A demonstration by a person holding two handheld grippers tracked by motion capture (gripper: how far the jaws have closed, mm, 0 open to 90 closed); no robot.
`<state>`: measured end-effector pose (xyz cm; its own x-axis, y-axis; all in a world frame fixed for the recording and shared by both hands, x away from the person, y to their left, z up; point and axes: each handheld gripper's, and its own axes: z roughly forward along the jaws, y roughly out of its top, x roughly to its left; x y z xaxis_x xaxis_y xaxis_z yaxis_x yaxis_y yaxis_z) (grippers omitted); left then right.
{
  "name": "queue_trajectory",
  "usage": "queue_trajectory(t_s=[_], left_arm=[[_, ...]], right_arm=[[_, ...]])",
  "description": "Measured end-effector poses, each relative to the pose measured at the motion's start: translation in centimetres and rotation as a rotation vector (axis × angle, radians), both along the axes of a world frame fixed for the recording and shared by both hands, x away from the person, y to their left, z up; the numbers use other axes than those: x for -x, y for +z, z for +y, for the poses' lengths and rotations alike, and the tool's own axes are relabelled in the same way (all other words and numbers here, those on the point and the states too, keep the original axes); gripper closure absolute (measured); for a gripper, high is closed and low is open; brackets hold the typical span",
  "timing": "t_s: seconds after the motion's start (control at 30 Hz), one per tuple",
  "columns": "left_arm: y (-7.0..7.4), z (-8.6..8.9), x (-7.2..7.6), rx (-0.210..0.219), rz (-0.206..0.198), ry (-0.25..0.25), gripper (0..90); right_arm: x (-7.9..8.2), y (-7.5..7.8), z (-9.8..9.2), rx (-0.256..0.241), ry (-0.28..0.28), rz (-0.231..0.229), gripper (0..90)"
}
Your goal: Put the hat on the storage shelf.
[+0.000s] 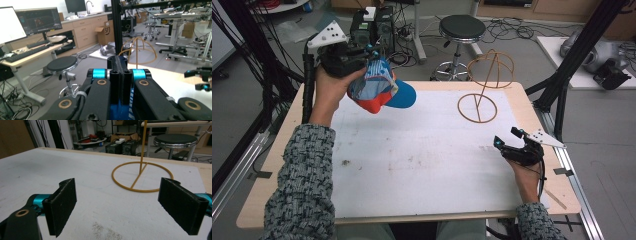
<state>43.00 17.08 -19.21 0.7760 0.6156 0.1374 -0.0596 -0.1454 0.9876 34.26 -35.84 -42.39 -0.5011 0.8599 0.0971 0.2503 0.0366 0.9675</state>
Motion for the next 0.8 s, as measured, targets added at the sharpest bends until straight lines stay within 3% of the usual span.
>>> queue_trajectory(t_s=[0.3,0.5,0.8], left_arm=[[3.6,-2.1,-1.3,0.002,-0.045,-0.022,89.3],[4.8,-3.1,-2.0,-0.015,-0.057,-0.039,89.3],[6.5,-4.7,-3.2,0.014,-0.071,-0.055,89.4]], right_arm=[[-0.1,0.0,-0.2,-0.015,-0.003,0.006,14.4],[-0.2,-0.1,-0.3,-0.017,0.002,0.003,14.4],[-0.2,-0.1,-0.3,-0.027,0.001,0.000,14.4]])
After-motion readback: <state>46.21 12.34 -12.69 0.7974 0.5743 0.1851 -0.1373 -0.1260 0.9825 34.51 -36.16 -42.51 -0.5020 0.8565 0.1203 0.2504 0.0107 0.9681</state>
